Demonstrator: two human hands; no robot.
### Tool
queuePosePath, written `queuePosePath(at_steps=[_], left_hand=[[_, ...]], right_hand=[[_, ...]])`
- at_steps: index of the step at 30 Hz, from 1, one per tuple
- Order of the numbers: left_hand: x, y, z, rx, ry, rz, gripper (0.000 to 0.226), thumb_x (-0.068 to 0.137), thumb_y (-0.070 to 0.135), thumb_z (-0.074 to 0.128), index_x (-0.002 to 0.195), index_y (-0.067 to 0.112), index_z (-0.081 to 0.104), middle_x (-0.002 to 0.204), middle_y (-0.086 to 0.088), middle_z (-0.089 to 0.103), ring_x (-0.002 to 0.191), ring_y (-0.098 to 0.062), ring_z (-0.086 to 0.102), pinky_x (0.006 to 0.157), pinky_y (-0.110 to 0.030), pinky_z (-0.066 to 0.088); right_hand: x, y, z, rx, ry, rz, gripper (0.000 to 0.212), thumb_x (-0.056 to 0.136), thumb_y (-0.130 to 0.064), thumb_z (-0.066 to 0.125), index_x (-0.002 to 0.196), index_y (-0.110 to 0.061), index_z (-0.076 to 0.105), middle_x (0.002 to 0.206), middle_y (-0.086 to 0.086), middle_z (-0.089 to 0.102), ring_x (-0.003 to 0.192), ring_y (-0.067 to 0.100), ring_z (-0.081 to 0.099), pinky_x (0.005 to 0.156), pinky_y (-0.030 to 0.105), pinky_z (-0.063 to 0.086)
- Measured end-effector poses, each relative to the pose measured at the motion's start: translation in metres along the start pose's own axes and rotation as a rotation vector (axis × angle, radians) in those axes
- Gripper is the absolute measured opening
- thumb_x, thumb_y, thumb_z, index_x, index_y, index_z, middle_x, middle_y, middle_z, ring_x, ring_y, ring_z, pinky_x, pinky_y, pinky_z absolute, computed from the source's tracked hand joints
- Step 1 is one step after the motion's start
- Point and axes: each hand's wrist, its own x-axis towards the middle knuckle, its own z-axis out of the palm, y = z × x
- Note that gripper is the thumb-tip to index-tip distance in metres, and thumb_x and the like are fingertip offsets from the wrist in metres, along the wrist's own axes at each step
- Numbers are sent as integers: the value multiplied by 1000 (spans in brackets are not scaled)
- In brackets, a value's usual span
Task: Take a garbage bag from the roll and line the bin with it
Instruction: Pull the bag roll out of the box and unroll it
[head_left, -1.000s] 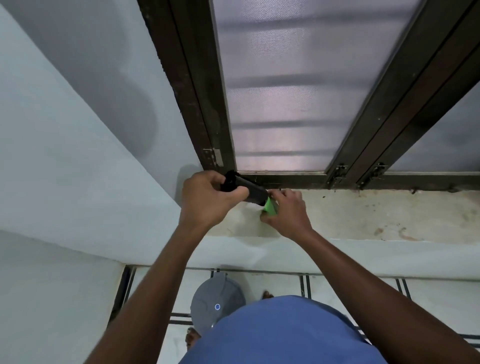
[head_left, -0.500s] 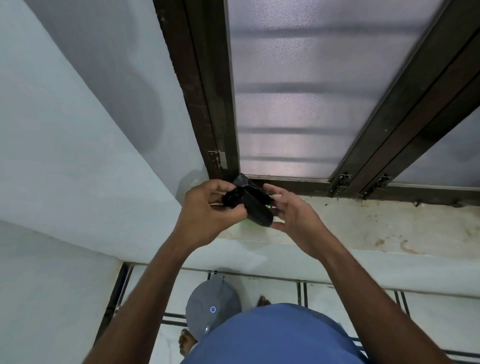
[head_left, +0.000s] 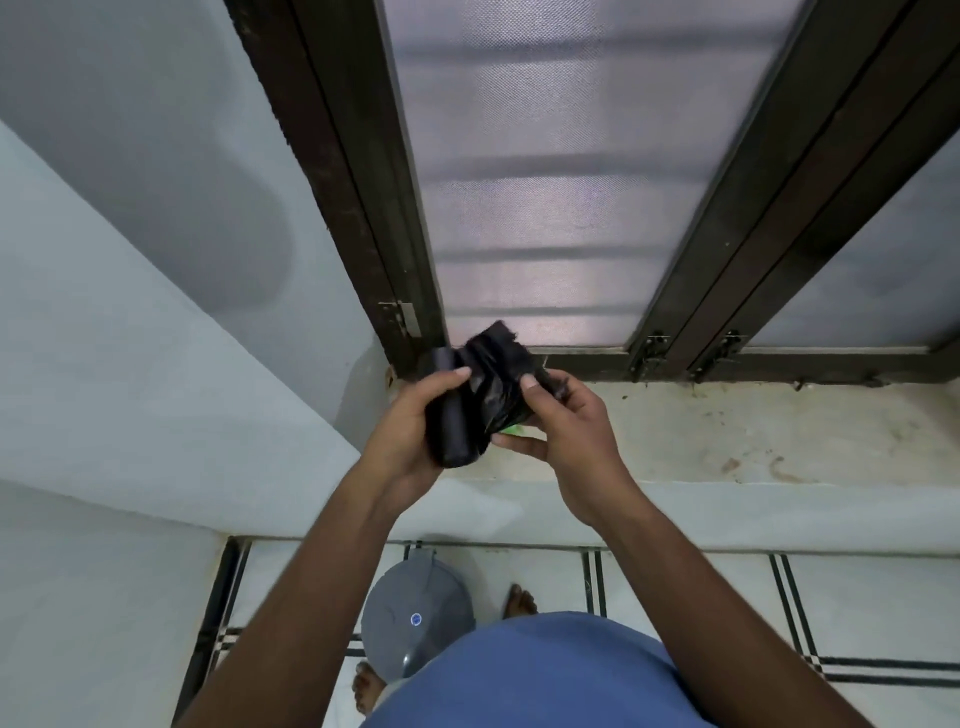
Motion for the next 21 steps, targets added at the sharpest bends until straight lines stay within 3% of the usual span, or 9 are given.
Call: queuePosePath(at_steps=[2, 5, 8, 10, 12, 14, 17, 19, 21], left_hand=[[3, -1, -3, -173, 27, -26, 19, 102, 30, 69, 111, 22, 84, 126, -8, 81, 110, -27, 78, 93, -43, 61], [8, -6, -10, -165, 77, -50, 43, 102, 42, 70, 139, 20, 73, 138, -6, 77, 130, -30, 71, 110, -52, 57], [9, -12, -14, -93, 195, -54, 40, 104, 44, 68, 136, 21, 74, 130, -4, 81, 127, -29, 72, 105, -48, 59], [8, -15, -19, -65, 226, -44, 40, 102, 40, 71, 137, 20, 73, 131, -5, 80, 124, -28, 74, 104, -46, 60], [7, -15, -24, 31, 191, 3, 41, 101, 29, 74, 140, 17, 72, 136, -7, 78, 126, -26, 74, 107, -45, 59], [1, -11, -25, 139, 86, 52, 43, 101, 24, 74, 144, 20, 69, 139, -7, 76, 129, -26, 73, 108, -47, 58], [-10, -3, -23, 267, -60, 84, 47, 100, 21, 77, 146, 26, 66, 140, -8, 75, 129, -30, 72, 106, -56, 58], [-15, 0, -24, 284, -77, 95, 53, 96, 19, 82, 146, 25, 65, 139, -11, 75, 129, -32, 72, 108, -58, 57], [-18, 3, -23, 278, -54, 105, 61, 89, 19, 86, 146, 20, 64, 138, -15, 75, 128, -34, 73, 111, -58, 56]], right_hand=[[4, -2, -4, 59, 78, 53, 21, 111, -19, 67, 123, -1, 69, 114, 23, 77, 100, 34, 81, 81, 42, 69], [8, -1, -10, 75, 152, 96, 14, 112, -17, 66, 115, -3, 71, 110, 17, 80, 95, 28, 81, 80, 39, 70], [5, 4, -8, -288, 145, 84, 23, 110, -26, 67, 128, -12, 66, 124, 11, 77, 105, 25, 79, 94, 48, 68], [-3, 6, -3, -739, 116, -34, 53, 105, -39, 71, 150, -18, 53, 140, 2, 68, 126, 23, 67, 108, 44, 56], [-14, 2, 5, -1025, 121, -274, 73, 105, -44, 68, 165, -16, 37, 162, 3, 52, 152, 24, 46, 123, 44, 43], [-18, -9, 14, -1088, 87, -497, 67, 109, -43, 60, 166, -17, 37, 170, 2, 45, 162, 24, 33, 132, 46, 32], [-11, -24, 21, -1127, -103, -548, 52, 113, -43, 52, 162, -25, 48, 171, -5, 47, 165, 20, 28, 136, 47, 21], [-3, -31, 23, -1088, -227, -467, 50, 113, -49, 52, 158, -29, 53, 157, -6, 60, 152, 18, 48, 129, 48, 36], [0, -38, 24, -897, -294, -315, 45, 109, -53, 61, 147, -30, 63, 135, -9, 73, 125, 9, 69, 108, 40, 57]])
